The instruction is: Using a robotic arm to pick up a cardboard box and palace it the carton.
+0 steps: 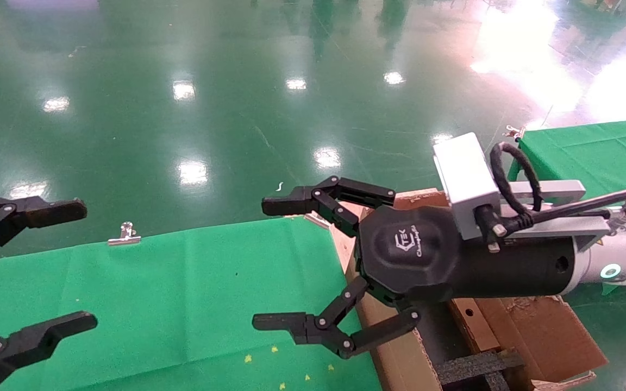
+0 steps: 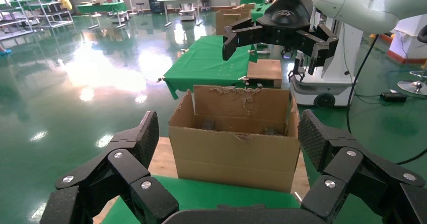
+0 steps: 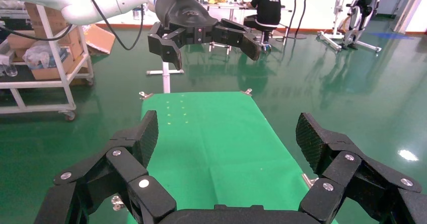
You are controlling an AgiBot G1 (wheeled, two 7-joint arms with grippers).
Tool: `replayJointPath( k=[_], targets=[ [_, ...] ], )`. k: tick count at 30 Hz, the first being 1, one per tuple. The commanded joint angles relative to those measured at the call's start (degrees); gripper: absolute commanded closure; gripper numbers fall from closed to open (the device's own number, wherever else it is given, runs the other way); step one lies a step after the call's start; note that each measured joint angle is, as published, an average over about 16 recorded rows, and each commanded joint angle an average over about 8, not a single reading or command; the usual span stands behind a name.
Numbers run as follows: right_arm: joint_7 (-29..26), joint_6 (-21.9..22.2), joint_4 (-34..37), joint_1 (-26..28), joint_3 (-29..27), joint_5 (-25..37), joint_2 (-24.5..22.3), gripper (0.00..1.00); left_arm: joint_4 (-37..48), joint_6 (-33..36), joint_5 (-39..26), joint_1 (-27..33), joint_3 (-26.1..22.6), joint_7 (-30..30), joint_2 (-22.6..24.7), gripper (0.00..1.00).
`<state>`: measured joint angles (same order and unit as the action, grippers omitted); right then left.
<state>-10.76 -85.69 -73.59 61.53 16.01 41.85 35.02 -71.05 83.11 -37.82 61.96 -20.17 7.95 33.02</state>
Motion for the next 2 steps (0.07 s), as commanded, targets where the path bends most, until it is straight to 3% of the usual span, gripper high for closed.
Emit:
replayJointPath(
  k=[1,2],
  targets=[
    [0.0,0.0,0.0,0.0,0.0,0.0,0.0,0.0,0.0,0.0,0.0,0.0,0.0,0.0,0.0,0.0],
    [0.0,0.0,0.0,0.0,0.0,0.0,0.0,0.0,0.0,0.0,0.0,0.0,0.0,0.0,0.0,0.0]
  ],
)
